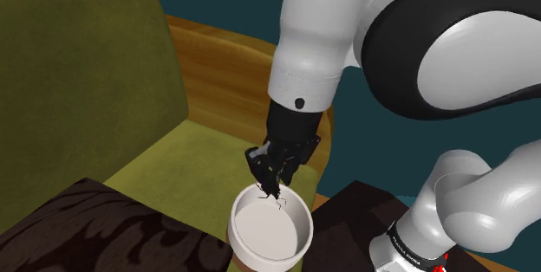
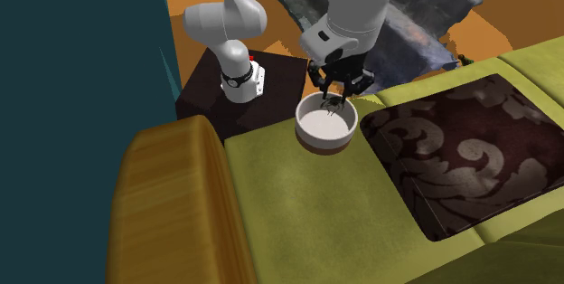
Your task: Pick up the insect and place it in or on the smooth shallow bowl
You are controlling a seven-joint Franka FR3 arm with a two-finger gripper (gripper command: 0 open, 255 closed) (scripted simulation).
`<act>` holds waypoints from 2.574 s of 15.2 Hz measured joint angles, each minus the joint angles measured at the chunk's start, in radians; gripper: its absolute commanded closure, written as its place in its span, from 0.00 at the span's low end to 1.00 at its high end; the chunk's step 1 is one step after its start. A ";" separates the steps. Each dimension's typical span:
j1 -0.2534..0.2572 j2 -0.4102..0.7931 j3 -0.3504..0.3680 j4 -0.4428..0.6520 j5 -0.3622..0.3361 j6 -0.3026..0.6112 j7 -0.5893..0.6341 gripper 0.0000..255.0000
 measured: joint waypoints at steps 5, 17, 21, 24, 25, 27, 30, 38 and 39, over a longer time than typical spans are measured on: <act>0.005 0.001 0.013 -0.061 0.012 0.062 -0.004 1.00; 0.046 -0.055 0.023 -0.313 0.111 0.379 -0.066 0.00; 0.058 -0.036 0.045 -0.385 0.149 0.517 -0.080 0.00; 0.054 0.000 0.065 -0.392 0.153 0.576 -0.080 0.00; 0.054 0.004 0.067 -0.395 0.155 0.592 -0.083 0.00; 0.057 0.003 0.069 -0.402 0.159 0.609 -0.083 0.00; 0.055 0.008 0.068 -0.397 0.156 0.606 -0.082 0.00; 0.060 -0.006 0.066 -0.403 0.156 0.589 -0.074 1.00; 0.059 -0.004 0.068 -0.400 0.155 0.587 -0.071 1.00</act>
